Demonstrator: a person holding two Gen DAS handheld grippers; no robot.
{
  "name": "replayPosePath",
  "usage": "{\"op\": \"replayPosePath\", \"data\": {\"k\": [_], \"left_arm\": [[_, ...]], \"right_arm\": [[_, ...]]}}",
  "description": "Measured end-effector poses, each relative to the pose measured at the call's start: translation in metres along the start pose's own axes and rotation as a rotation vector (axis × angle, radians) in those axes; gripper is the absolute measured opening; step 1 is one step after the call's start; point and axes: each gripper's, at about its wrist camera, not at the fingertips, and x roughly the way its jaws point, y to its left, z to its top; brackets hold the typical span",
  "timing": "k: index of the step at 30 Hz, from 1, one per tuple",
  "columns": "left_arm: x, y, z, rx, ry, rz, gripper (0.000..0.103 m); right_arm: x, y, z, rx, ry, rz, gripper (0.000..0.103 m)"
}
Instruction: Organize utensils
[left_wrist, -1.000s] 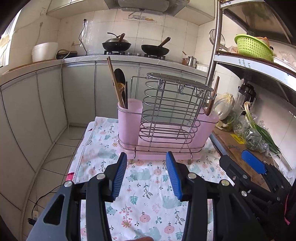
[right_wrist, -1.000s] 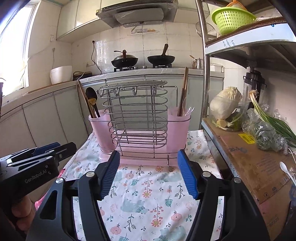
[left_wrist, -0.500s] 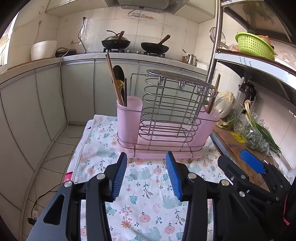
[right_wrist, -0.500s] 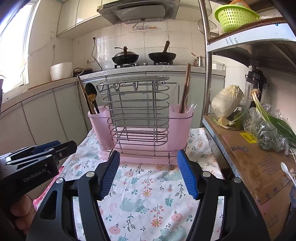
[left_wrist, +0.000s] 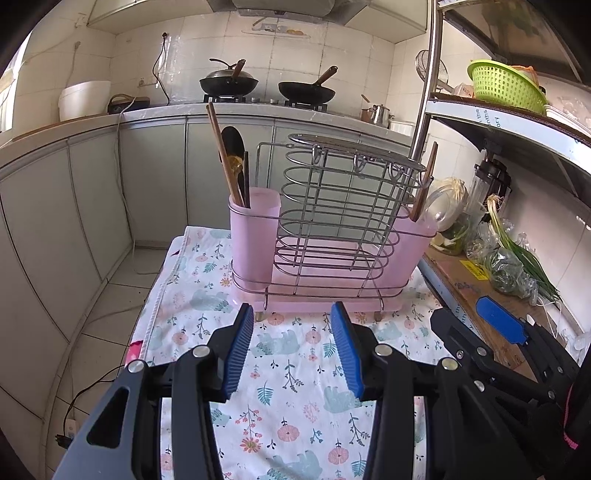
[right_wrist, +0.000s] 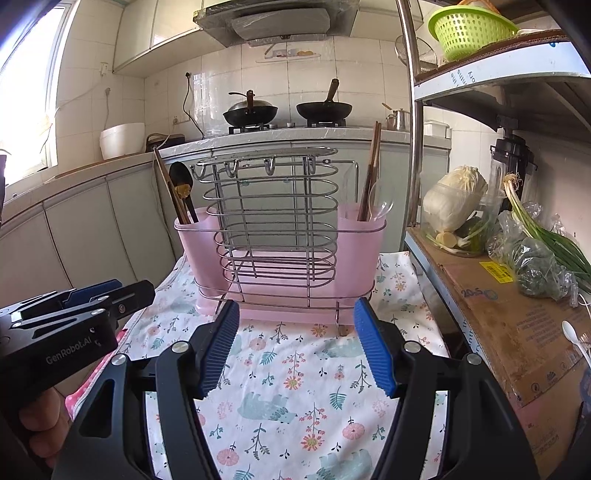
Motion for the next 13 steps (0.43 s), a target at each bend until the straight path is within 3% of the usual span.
{"op": "replayPosePath", "data": {"k": [13], "left_arm": [[0.0068, 0.0016, -0.0035, 0.001, 0.019, -0.001, 0.043]], "right_arm": [[0.0062, -0.001, -0.0064, 0.01, 0.019, 0.0, 0.065]]}}
